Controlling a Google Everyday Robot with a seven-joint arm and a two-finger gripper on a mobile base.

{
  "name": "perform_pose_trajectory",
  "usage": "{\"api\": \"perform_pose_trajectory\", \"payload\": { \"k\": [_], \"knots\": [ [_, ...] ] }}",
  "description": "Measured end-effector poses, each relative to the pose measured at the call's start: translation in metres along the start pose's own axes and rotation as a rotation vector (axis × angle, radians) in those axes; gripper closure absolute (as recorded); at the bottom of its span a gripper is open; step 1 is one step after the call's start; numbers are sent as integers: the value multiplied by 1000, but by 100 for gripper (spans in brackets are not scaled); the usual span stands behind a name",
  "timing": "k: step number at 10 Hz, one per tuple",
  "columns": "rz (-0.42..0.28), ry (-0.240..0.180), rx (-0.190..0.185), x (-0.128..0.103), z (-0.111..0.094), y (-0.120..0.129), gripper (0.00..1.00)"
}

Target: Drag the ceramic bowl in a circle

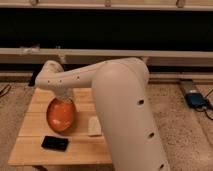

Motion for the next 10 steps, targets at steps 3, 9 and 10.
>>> {"api": "perform_pose_trajectory", "payload": {
  "k": [3, 9, 10],
  "knots": [
    [-65, 32, -9, 28, -9, -26, 100],
    [0, 45, -34, 80, -12, -26, 68],
    [31, 37, -29, 86, -10, -17, 60]
  ]
}}
